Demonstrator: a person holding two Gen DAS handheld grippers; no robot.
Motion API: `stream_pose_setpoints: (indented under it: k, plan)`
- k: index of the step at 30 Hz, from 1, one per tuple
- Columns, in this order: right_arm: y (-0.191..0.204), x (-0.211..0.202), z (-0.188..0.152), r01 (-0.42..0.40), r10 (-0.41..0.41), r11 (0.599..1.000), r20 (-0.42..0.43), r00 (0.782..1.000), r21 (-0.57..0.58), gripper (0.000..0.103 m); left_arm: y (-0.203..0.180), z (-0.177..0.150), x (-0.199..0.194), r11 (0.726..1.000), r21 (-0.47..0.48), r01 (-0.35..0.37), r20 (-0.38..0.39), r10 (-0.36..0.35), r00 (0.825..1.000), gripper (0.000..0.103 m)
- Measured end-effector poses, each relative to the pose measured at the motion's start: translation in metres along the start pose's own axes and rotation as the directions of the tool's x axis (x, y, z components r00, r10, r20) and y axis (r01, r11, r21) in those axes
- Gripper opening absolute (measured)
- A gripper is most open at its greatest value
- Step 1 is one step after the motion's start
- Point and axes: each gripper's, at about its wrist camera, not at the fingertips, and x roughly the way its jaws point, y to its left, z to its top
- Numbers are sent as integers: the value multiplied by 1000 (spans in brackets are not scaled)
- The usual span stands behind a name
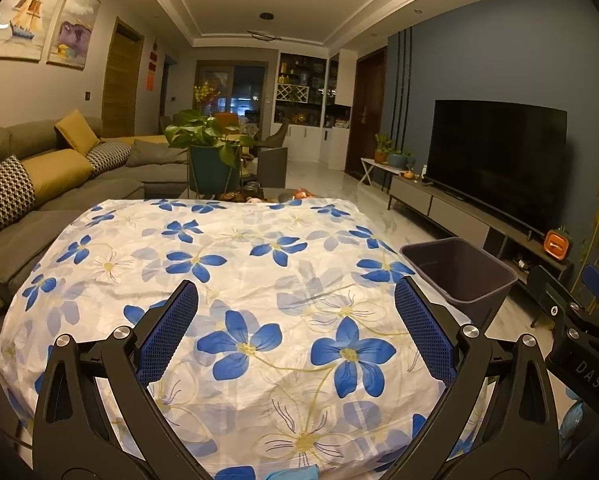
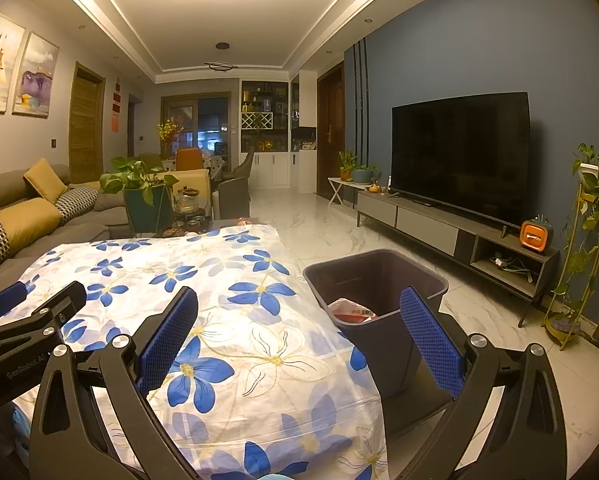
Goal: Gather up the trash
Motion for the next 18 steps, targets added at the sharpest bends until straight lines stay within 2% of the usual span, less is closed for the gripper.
stream_pose_setpoints:
  k: [18]
  plan:
    - [1,-3,4,-3,3,1000,10,1000,8,97,-1,5,-5,1000,7,-14,14,14,1000,97]
